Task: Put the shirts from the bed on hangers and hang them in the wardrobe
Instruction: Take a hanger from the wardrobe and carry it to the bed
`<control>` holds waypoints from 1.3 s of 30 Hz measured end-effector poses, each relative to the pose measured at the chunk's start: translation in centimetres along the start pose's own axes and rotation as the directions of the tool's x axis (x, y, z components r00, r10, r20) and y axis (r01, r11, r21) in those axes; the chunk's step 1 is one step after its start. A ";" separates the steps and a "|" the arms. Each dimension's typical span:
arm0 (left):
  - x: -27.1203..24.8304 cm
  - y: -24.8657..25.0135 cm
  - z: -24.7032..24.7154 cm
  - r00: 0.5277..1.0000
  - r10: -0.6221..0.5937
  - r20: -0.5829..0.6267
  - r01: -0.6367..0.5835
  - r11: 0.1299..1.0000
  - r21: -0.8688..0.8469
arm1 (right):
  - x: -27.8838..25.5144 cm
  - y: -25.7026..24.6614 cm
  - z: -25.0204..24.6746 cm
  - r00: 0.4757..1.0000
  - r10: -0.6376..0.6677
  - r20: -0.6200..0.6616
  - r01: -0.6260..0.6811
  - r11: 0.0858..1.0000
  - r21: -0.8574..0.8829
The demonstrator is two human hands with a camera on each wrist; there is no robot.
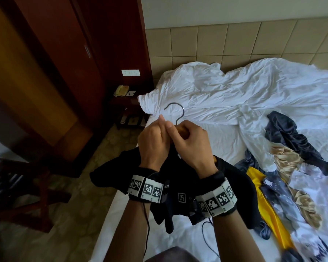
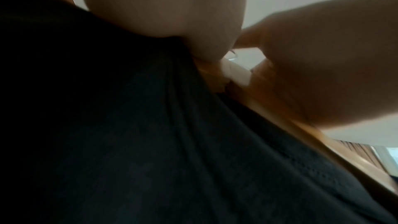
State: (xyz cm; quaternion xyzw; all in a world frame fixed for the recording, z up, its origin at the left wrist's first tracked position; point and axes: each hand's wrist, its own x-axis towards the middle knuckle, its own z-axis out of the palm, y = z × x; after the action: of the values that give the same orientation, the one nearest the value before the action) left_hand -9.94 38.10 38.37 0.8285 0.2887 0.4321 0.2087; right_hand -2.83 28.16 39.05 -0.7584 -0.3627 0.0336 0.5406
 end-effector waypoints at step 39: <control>0.0 -11.6 -7.1 0.867 -0.429 -0.253 0.475 0.864 0.165 | 0.2 2.4 -4.2 0.879 0.137 -0.456 -0.041 0.976 0.213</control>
State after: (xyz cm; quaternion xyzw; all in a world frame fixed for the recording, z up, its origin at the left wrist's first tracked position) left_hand -19.33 47.46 35.24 0.7055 0.5420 0.4198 0.1795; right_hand 0.40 24.53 38.80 -0.7025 -0.1811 -0.0897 0.6824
